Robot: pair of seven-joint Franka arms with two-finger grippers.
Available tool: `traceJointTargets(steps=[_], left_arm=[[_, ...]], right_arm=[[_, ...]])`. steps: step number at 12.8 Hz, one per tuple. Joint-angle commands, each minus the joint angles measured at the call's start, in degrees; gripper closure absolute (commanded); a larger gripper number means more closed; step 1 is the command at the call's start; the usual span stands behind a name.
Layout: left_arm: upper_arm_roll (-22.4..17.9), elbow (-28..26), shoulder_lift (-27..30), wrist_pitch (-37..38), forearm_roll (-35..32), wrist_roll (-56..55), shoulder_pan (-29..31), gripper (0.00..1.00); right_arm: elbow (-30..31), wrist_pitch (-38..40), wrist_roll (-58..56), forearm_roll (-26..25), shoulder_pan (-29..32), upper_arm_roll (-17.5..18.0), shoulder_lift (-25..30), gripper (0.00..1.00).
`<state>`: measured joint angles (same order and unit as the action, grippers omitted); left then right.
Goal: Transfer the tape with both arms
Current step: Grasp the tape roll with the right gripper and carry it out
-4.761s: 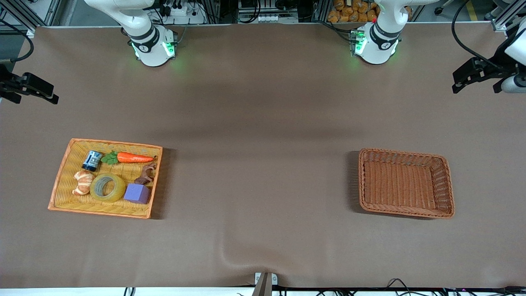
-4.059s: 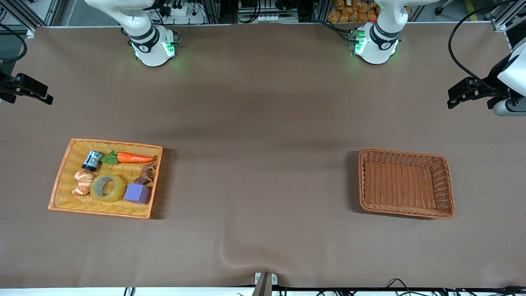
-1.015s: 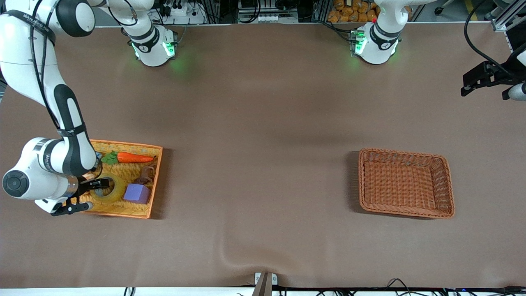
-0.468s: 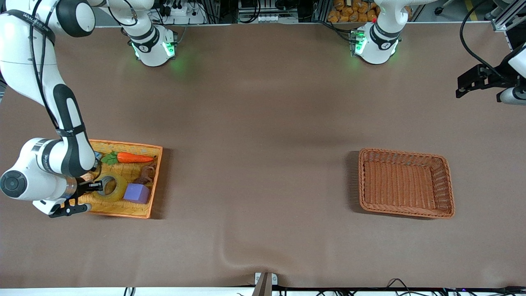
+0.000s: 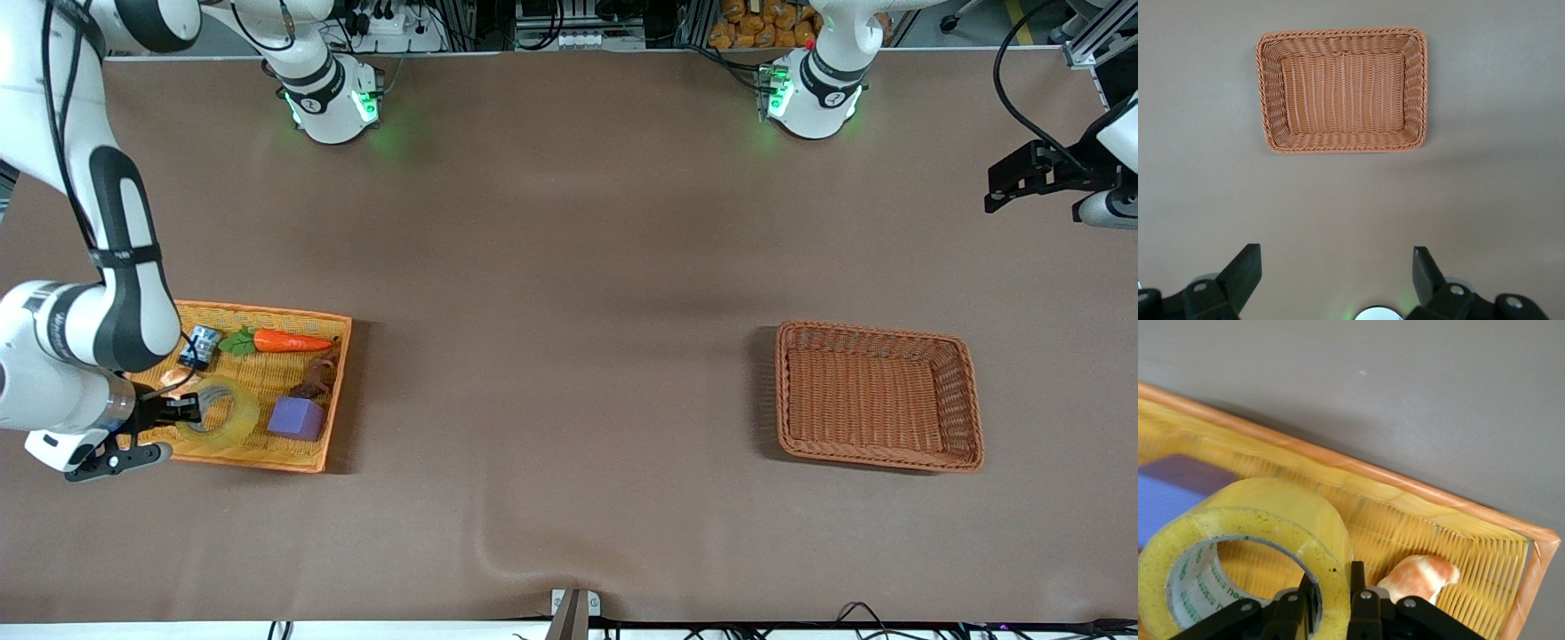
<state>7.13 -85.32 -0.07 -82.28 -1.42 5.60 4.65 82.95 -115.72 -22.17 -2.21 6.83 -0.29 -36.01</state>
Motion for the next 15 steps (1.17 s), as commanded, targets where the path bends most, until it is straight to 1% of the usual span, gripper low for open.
traceJointTargets(steps=[1, 2, 4, 6, 8, 10, 12, 14, 15], left_arm=[[0.3, -0.1, 0.4, 0.5, -1.2, 0.1, 0.2, 0.0], [0.4, -0.2, 0.4, 0.5, -1.2, 0.1, 0.1, 0.0], [0.5, -0.4, 0.4, 0.5, -1.2, -0.1, 0.0, 0.0], [0.5, -0.6, 0.3, 0.5, -1.2, -0.1, 0.0, 0.0], [0.5, -0.6, 0.2, 0.4, -1.2, -0.1, -0.1, 0.0], [0.5, -0.6, 0.0, 0.3, -1.2, -0.1, -0.1, 0.0], [0.5, -0.6, -0.2, 0.2, -1.2, -0.1, 0.0, 0.0], [0.5, -0.6, -0.5, 0.2, -1.2, 0.1, 0.1, 0.0], [0.5, -0.6, -0.5, 0.2, -1.2, -0.1, 0.1, 0.0]], right_arm=[[1.3, 4.1, 0.1, 0.4, -1.5, 2.1, 4.9, 1.0], [1.3, 4.6, 1.2, 0.6, -2.4, 2.8, 5.2, 1.0], [0.9, 5.1, 6.0, 2.0, -3.6, 5.5, 5.3, 1.0], [-0.2, 8.0, 12.8, 3.0, -5.0, 8.7, 5.2, 1.0], [-0.2, 8.8, 20.6, 3.0, -8.1, 10.7, 4.7, 1.0], [-0.2, 8.7, 27.0, 3.0, -13.6, 10.8, 3.9, 1.0], [0.4, 9.0, 31.3, 3.7, -16.8, 10.9, 3.7, 1.0], [0.3, 10.9, 33.5, 8.8, -18.9, 10.8, 3.5, 1.0], [0.1, 10.6, 33.4, 10.7, -19.7, 10.7, 2.3, 1.0]])
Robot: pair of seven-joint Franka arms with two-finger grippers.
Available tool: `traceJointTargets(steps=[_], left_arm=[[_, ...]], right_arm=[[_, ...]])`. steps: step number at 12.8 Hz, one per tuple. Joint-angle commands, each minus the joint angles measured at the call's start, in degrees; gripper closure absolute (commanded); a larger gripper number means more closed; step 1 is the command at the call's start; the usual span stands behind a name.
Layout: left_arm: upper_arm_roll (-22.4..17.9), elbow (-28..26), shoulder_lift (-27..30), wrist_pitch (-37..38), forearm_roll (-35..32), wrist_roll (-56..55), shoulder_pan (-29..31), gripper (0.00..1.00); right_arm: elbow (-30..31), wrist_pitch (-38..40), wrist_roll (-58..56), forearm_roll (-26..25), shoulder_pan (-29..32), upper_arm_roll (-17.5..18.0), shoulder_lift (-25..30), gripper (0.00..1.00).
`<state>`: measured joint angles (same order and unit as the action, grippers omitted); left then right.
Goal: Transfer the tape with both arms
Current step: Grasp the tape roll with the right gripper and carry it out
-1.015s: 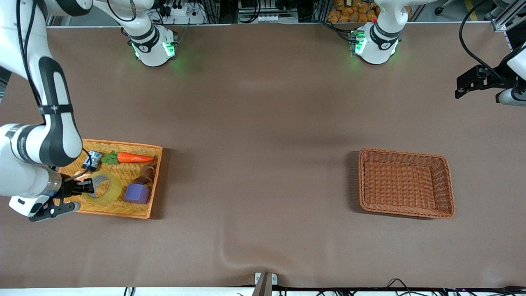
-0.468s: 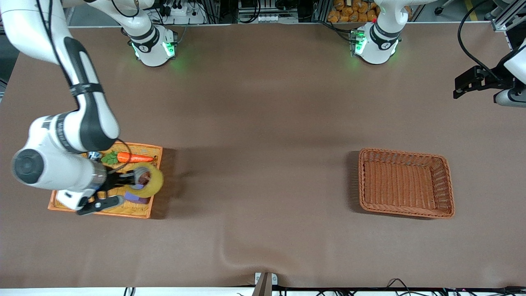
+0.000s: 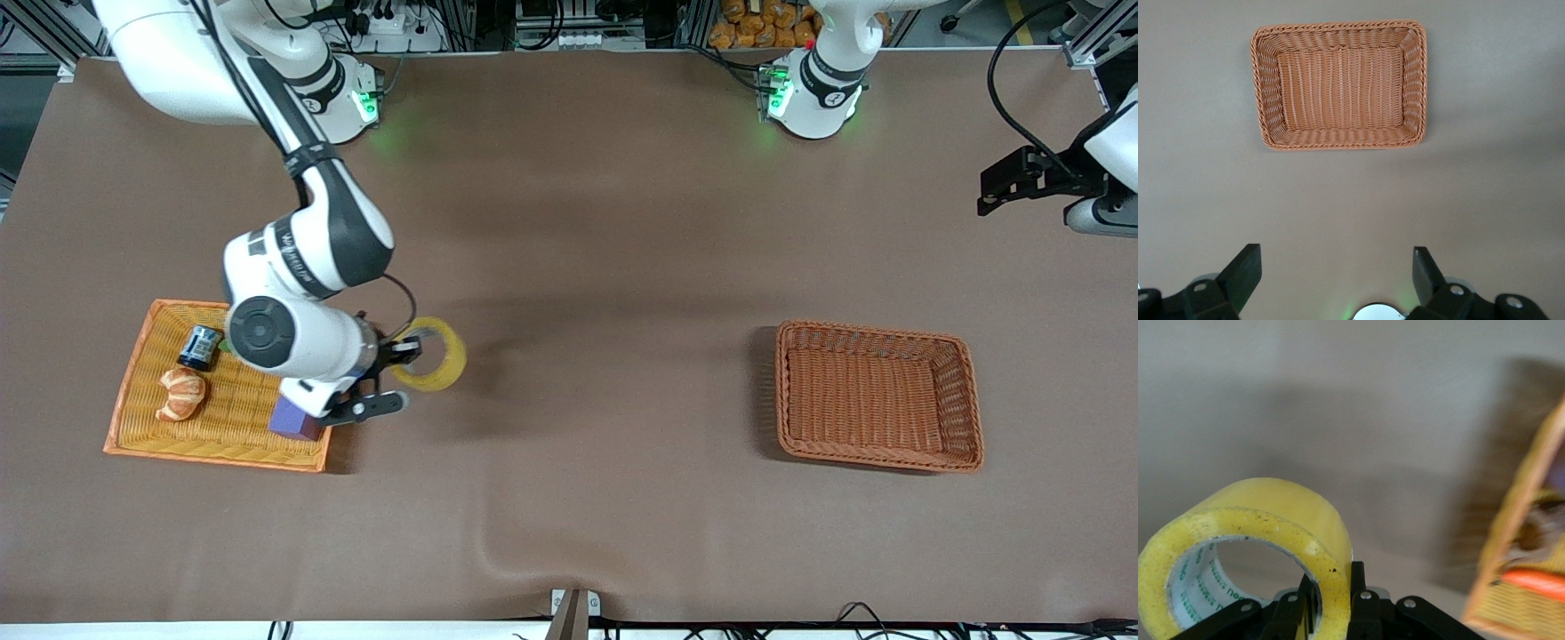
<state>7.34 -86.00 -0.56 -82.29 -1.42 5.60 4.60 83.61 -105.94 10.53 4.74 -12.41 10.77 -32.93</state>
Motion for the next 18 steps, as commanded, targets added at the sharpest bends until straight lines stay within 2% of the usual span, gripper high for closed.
traceJointTargets(steps=[1, 6, 12, 14, 15, 16, 17, 18], left_arm=[[0.3, 0.0, 0.0, 0.2, -1.2, -0.1, 0.1, 0.0], [0.3, 0.0, -0.1, -0.2, -1.2, -0.1, 0.1, 0.0], [0.3, 0.0, -0.3, -0.2, -1.2, -0.1, 0.1, 0.0], [0.3, 0.0, -0.3, -0.2, -1.2, -0.1, 0.0, 0.0], [0.3, 0.0, -0.4, -0.2, -1.2, -0.1, 0.0, 0.0], [0.3, 0.0, -0.4, -0.2, -1.2, -0.1, 0.0, 0.0], [0.3, 0.0, -0.4, -0.2, -1.2, -0.1, 0.0, 0.0], [0.3, 0.0, -0.4, -0.2, -1.2, -0.1, 0.1, 0.0]], right_arm=[[-0.6, 0.6, 0.7, 4.2, -0.9, -0.3, -1.6, 1.0], [-0.6, -2.2, 1.1, 4.5, -2.9, -0.4, -4.0, 1.0], [-0.9, -14.5, 6.9, 3.2, -10.9, -1.3, -10.4, 1.0], [-1.0, -16.6, 7.3, -2.2, -12.9, -1.4, -11.8, 1.0], [-0.9, -18.4, 7.2, -3.8, -13.4, -1.4, -12.1, 0.83], [-0.9, -19.8, 7.3, -4.5, -13.3, -1.3, -12.2, 0.1], [-0.9, -19.8, 7.4, -4.4, -12.9, -1.3, -11.6, 0.0], [-0.9, -19.5, 7.4, -4.3, -12.4, -1.3, -10.8, 0.0]])
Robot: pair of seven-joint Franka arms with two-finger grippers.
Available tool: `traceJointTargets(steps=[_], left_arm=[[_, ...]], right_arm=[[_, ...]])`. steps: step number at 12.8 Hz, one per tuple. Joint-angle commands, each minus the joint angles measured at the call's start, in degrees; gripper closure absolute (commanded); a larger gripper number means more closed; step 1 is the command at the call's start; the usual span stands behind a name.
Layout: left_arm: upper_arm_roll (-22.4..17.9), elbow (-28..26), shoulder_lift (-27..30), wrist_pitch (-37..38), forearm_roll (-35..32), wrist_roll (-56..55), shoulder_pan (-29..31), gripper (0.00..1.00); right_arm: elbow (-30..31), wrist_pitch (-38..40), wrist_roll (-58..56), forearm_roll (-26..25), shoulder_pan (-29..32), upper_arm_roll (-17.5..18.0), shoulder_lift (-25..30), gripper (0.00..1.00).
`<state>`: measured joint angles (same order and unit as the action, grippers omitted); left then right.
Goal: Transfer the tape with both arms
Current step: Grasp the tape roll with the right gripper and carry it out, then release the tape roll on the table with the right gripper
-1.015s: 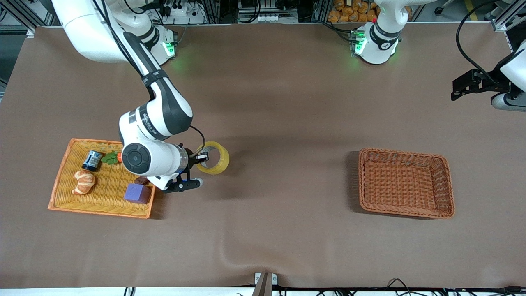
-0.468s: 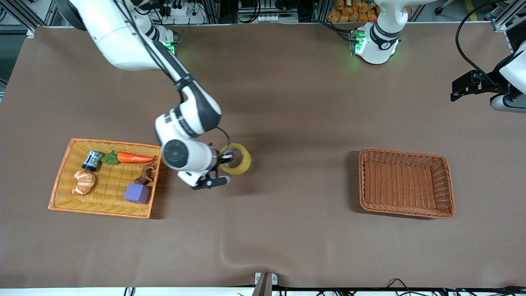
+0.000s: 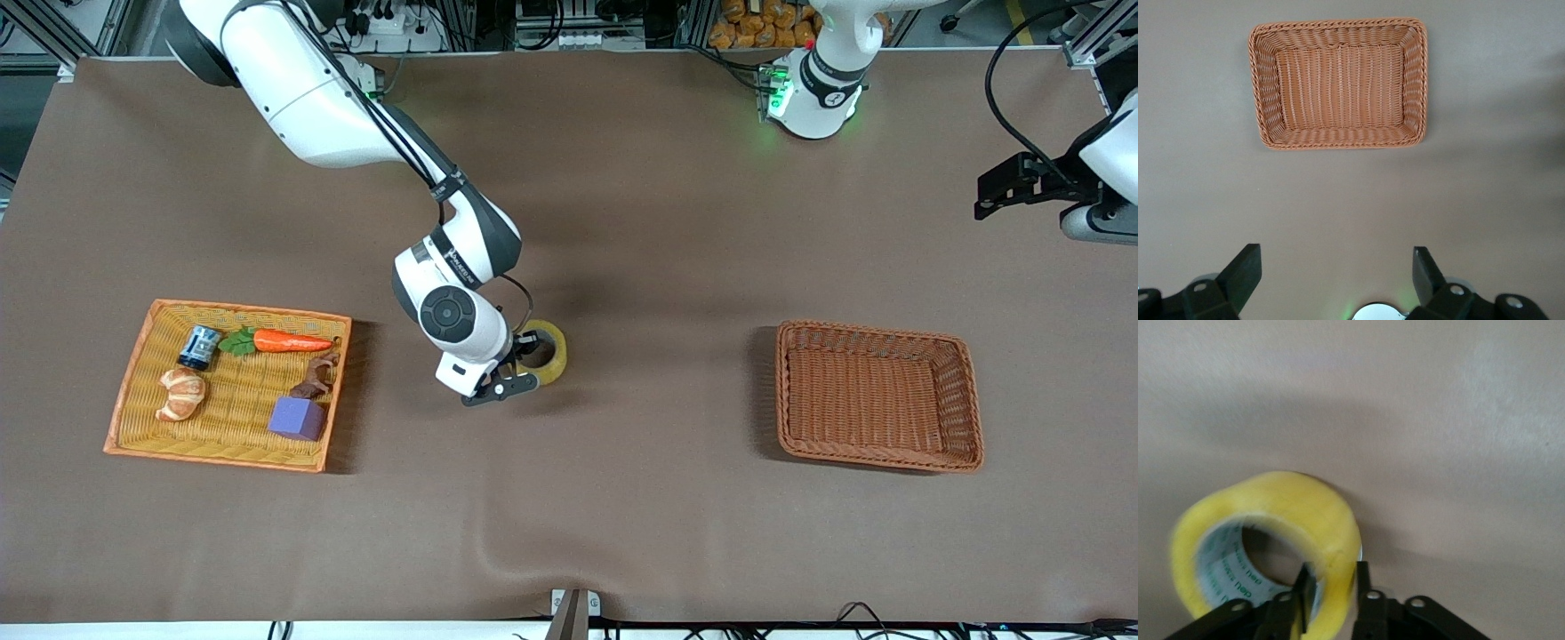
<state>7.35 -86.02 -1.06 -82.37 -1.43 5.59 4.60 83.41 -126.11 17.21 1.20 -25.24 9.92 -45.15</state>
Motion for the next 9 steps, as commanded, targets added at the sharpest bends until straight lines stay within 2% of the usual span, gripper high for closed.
traceJointTargets(steps=[1, 2, 5, 7, 8, 9], left_arm=[[0.3, 0.0, 0.1, -0.2, -1.2, -0.1, 0.1, 0.0], [0.3, 0.0, 0.1, -0.2, -1.1, -0.1, 0.1, 0.0], [0.4, 0.0, -0.1, -0.2, -0.9, -0.1, 0.0, 0.0], [0.5, 0.2, -1.0, -0.2, -0.2, -0.2, -0.5, 0.0], [0.5, 0.4, -1.3, -0.5, -0.2, -0.8, -1.4, 0.0], [0.5, 0.4, -1.8, -1.1, -0.2, -2.1, -2.5, 0.0]], right_arm=[[-0.7, 1.3, 0.5, -0.6, 1.2, -0.3, 3.0, 0.0], [-0.7, 3.4, 0.5, -0.4, 2.0, -0.3, 4.4, 0.0], [-0.3, 15.2, 0.3, -0.8, 5.5, -1.4, 13.4, 0.0], [-0.1, 18.7, -0.4, -0.8, 9.3, -2.1, 17.8, 0.0], [0.1, 20.5, -2.6, -0.8, 9.9, -3.5, 20.2, 0.0], [-0.1, 22.5, -6.6, -0.8, 9.7, -6.6, 21.8, 0.0]])
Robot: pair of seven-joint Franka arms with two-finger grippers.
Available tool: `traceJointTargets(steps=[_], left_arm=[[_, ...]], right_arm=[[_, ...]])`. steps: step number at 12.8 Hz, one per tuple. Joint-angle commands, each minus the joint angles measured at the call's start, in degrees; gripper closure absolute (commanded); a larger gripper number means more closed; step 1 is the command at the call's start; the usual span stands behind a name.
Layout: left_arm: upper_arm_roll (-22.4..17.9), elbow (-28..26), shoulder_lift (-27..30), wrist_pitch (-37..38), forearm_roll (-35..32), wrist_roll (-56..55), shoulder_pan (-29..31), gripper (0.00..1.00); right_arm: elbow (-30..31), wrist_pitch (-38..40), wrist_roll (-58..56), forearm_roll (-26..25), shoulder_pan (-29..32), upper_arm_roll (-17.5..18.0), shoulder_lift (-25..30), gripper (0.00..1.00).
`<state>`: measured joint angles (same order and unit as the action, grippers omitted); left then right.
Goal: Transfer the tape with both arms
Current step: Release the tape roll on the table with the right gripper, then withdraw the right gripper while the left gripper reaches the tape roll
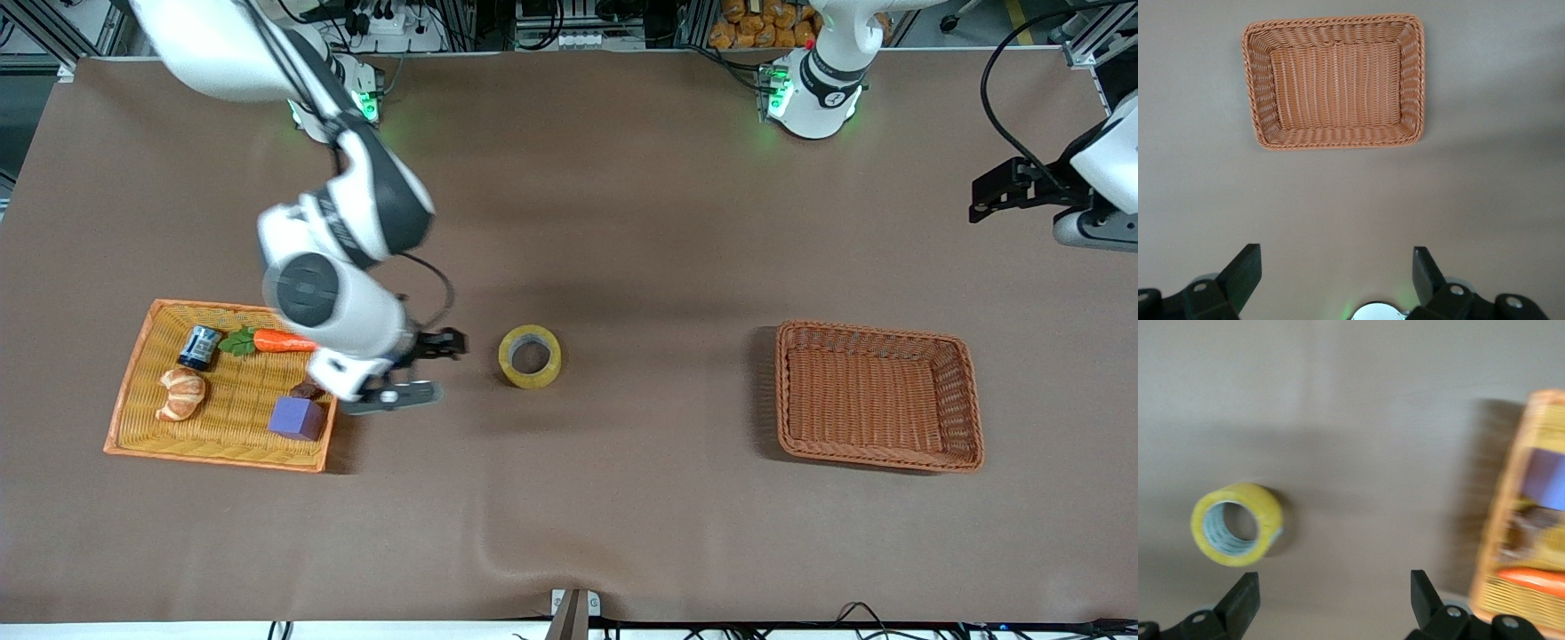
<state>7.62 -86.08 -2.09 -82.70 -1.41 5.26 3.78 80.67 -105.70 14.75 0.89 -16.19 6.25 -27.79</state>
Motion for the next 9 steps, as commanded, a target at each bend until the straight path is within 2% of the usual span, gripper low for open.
traceJointTargets(steps=[1, 2, 4, 7, 9], left_arm=[[0.3, 0.5, -0.9, -0.9, -0.2, -3.3, -2.7, 0.0], [0.3, 0.6, -1.1, -1.2, -0.3, -5.0, -4.1, 0.0], [0.3, 0.7, -2.9, -2.9, -0.2, -8.1, -7.1, 0.0], [0.3, 0.7, -6.5, -7.2, 0.2, -16.7, -13.4, 0.0], [0.4, 0.7, -9.7, -10.8, 2.8, -24.9, -17.2, 0.0]], right_arm=[[2.6, 4.3, -10.0, -0.2, 0.8, -5.7, 5.9, 0.0], [2.8, 6.3, -14.2, 0.2, 1.5, -7.3, 7.9, 0.0], [3.8, 9.7, -15.7, 0.3, 4.5, -7.5, 12.2, 0.0], [6.2, 10.5, -15.9, 0.4, 9.9, -7.6, 19.2, 0.0], [5.8, 11.1, -18.9, 0.4, 11.2, -9.2, 20.7, 0.0]])
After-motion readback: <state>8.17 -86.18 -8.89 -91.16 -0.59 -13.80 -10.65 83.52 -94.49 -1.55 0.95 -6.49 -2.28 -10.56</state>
